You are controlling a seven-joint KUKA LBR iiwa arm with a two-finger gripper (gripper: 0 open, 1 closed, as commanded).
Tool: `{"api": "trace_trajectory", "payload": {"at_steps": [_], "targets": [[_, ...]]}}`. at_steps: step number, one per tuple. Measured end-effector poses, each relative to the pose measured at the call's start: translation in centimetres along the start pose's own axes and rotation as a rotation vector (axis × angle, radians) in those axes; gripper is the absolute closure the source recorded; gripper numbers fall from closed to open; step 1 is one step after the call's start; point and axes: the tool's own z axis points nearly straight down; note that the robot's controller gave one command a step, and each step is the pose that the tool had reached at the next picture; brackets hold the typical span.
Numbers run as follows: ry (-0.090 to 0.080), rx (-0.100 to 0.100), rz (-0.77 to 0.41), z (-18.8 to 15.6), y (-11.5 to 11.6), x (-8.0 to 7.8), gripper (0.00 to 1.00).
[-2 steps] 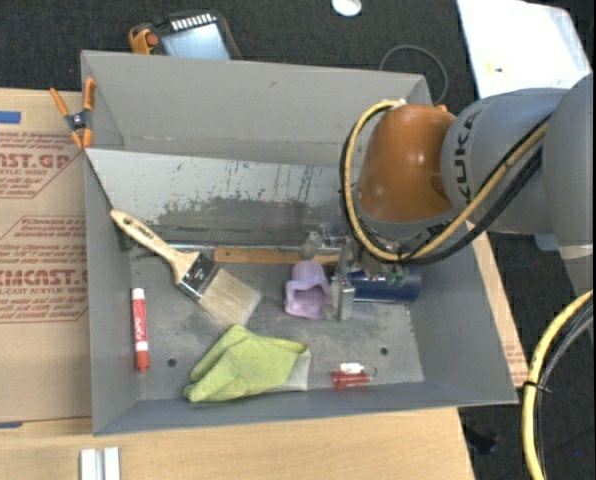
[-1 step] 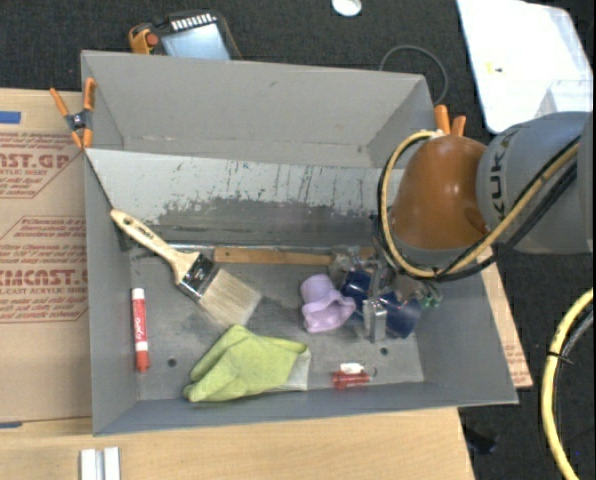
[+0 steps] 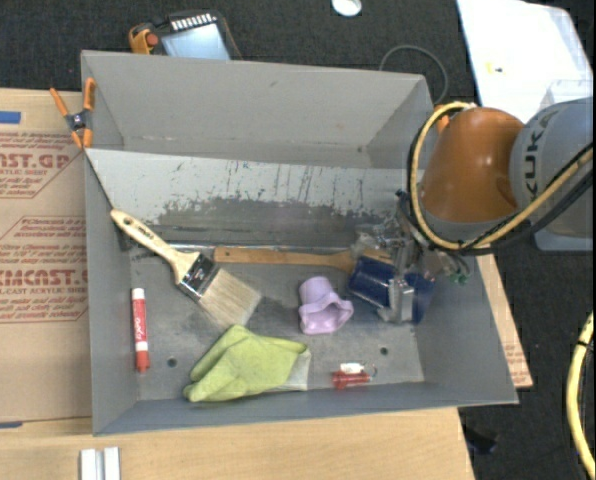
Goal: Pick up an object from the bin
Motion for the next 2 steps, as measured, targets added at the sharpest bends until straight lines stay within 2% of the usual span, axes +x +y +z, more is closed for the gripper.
{"api": "trace_trajectory", "payload": {"at_steps": [1,2], "targets": [[0.006,-0.008,-0.001,2.6,3.3,0.7,0.0],[-0.003,-0.001,0.088,3.2,1.6,-1.4,1.0]]}}
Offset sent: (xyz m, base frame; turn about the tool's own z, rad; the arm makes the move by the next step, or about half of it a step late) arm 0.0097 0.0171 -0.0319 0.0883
